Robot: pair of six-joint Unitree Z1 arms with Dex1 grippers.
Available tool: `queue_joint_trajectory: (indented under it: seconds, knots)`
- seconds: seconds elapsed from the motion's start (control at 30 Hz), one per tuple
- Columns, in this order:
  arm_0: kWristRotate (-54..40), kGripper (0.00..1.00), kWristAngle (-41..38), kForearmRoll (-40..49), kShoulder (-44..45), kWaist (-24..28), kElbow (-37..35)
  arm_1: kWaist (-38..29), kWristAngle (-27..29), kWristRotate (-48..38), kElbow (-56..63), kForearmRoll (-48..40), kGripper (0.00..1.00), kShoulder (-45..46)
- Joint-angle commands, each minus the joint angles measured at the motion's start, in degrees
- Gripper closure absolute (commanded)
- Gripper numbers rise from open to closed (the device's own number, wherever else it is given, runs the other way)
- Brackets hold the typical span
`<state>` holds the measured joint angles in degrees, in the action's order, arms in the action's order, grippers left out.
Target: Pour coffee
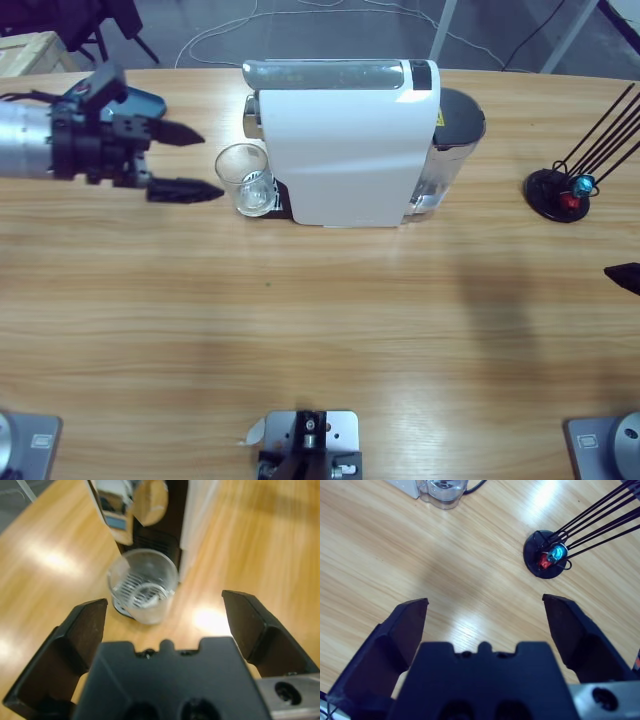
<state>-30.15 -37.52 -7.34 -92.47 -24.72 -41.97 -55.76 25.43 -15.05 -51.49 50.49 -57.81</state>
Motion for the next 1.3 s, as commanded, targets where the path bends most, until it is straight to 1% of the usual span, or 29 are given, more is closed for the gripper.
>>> queue_joint_trajectory:
  seconds: [0.03,0.1,0.13,0.2,0.4,0.63,0.87,0.93,1.03,1.07,1.1,1.13,1.17,1.3]
  knots:
    - [0.6,0.310,1.2,11.5,6.5,-0.5,2.4,-0.1,0.9,-0.6,1.1,0.0,0.025,0.3]
    - [0.6,0.286,4.1,11.4,4.6,-0.5,2.1,-0.1,0.9,-0.6,1.2,-0.2,0.023,0.8]
    - [0.7,0.291,4.9,11.2,3.3,-0.5,1.8,-0.1,0.9,-0.7,1.3,-0.2,0.023,1.0]
    - [1.2,0.314,5.0,10.8,1.3,-1.0,1.8,-0.1,0.9,-0.7,1.3,-0.2,0.023,1.2]
    - [3.3,0.316,4.8,8.4,-4.0,-3.1,1.7,-0.1,0.9,-0.8,1.4,-0.6,0.026,1.4]
    - [5.9,0.299,7.3,2.4,-7.7,-3.4,0.3,-0.1,0.9,-0.8,1.4,-0.6,0.027,1.3]
    - [7.3,0.286,7.3,1.3,-11.2,-4.3,-2.6,-0.1,0.9,-0.8,1.4,-0.6,0.027,1.5]
    - [7.5,0.221,7.7,0.7,-11.9,-4.4,-2.9,-0.1,0.9,-0.8,1.4,-0.6,0.027,1.5]
    - [7.6,0.217,8.4,0.3,-12.7,-4.4,-3.7,-0.1,0.9,-0.8,1.4,-0.6,0.027,1.5]
    - [7.6,0.194,8.8,0.2,-12.9,-4.4,-4.0,-0.1,0.9,-0.8,1.4,-0.6,0.027,1.5]
    - [7.7,0.097,9.3,-0.6,-13.3,-4.4,-4.2,-0.1,0.9,-0.8,1.4,-0.6,0.027,1.5]
    - [7.9,0.043,9.3,-1.4,-13.7,-4.4,-4.3,-0.1,0.9,-0.8,1.4,-0.6,0.027,1.5]
    - [8.1,0.020,9.3,-1.6,-14.2,-4.4,-4.8,-0.1,0.9,-0.7,1.4,-0.6,0.027,1.5]
    - [8.4,0.000,9.2,-1.8,-15.3,-4.4,-6.2,-0.1,1.0,-0.8,1.4,-0.5,0.027,1.5]
